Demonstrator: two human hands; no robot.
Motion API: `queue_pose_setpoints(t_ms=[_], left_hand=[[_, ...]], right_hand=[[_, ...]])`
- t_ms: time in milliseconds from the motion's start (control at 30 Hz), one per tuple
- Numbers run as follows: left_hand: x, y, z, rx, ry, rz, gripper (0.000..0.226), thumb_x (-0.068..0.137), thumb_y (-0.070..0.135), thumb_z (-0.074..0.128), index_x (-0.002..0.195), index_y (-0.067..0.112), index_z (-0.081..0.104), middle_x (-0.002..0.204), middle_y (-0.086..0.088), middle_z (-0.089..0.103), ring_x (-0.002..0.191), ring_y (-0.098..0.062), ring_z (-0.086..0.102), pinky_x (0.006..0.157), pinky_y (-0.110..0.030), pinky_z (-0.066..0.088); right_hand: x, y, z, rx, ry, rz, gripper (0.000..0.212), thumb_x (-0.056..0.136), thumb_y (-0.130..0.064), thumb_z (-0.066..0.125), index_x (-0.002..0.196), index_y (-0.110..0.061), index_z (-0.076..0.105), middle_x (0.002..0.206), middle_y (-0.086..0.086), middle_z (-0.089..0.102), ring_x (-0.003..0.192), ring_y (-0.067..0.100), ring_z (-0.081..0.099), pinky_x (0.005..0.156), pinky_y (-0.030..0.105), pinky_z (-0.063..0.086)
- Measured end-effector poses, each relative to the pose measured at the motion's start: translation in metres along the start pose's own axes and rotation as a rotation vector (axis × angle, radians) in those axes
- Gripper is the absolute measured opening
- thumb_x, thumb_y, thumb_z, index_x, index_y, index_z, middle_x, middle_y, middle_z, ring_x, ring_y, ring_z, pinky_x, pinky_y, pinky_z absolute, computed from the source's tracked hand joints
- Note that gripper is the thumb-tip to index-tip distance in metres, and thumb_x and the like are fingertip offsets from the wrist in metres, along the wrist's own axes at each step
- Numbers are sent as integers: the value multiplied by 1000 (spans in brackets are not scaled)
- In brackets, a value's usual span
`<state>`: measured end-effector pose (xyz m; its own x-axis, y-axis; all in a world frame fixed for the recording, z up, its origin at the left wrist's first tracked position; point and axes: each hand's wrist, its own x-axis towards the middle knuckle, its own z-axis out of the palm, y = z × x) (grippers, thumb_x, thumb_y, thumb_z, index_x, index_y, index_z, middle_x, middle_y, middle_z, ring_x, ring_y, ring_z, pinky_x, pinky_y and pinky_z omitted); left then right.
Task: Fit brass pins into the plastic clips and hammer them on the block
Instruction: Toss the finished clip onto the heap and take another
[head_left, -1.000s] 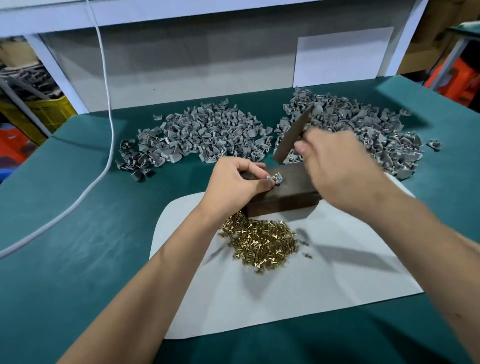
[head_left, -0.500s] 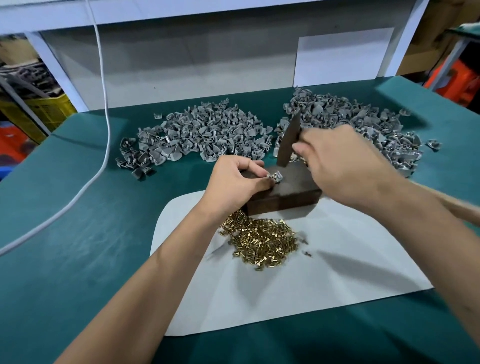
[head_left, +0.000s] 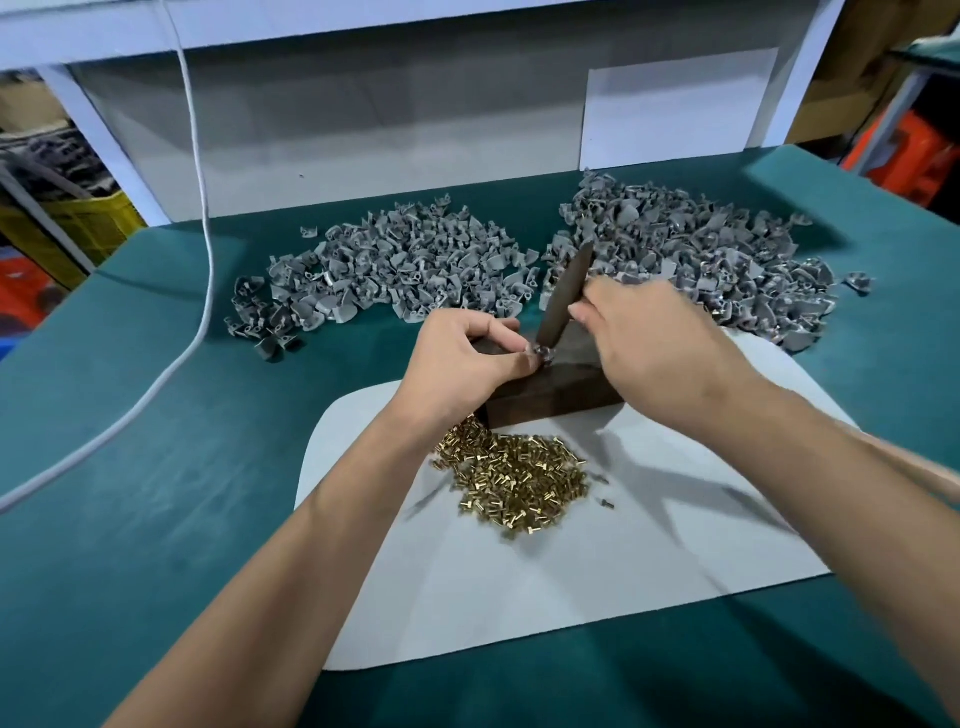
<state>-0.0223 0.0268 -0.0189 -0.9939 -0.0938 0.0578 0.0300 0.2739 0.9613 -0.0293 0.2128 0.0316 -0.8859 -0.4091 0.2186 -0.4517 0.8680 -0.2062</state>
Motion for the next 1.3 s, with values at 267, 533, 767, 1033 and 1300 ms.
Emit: queue_pose_setpoints(t_ms=[267, 533, 767, 1033, 1300], left_hand=[[1, -2, -1, -12, 5, 1, 21, 75, -2, 87, 69, 16, 78, 101, -3, 77, 109, -2, 69, 97, -38, 58], [3, -3, 0, -13, -2, -7, 15, 75, -1, 87, 74, 12, 79, 104, -2, 77, 109, -4, 70, 98, -39, 58], [4, -4, -1, 6, -3, 2, 11, 74, 0, 88, 78, 4, 79, 100, 1, 76, 108, 0, 69, 98, -33, 57], [1, -4, -3, 28, -10, 63, 12, 75, 2, 87, 76, 12, 80, 106, 2, 76, 114, 1, 66, 100, -37, 56], [3, -9, -2, 82, 28, 123, 9, 83, 8, 82, 82, 17, 82, 126, 2, 72, 138, -10, 50, 120, -47, 33]], right_hand=[[1, -1, 2, 12, 15, -28, 23, 110, -35, 35, 97, -19, 46, 72, 6, 52, 67, 36, 54, 65, 45, 49], [1, -3, -2, -12, 94, -45, 23, 110, -35, 36, 103, -18, 49, 65, -3, 41, 57, 26, 44, 60, 38, 40], [11, 2, -13, -28, 255, -14, 26, 109, -36, 39, 109, -17, 56, 62, 0, 36, 62, 32, 42, 60, 38, 36], [9, 22, -11, 0, 8, -154, 22, 104, -41, 49, 86, -28, 50, 70, -12, 51, 69, 20, 51, 63, 34, 38], [-14, 75, -25, 406, -491, -215, 24, 74, -14, 89, 85, -30, 75, 76, -13, 72, 64, -1, 63, 61, 11, 46]])
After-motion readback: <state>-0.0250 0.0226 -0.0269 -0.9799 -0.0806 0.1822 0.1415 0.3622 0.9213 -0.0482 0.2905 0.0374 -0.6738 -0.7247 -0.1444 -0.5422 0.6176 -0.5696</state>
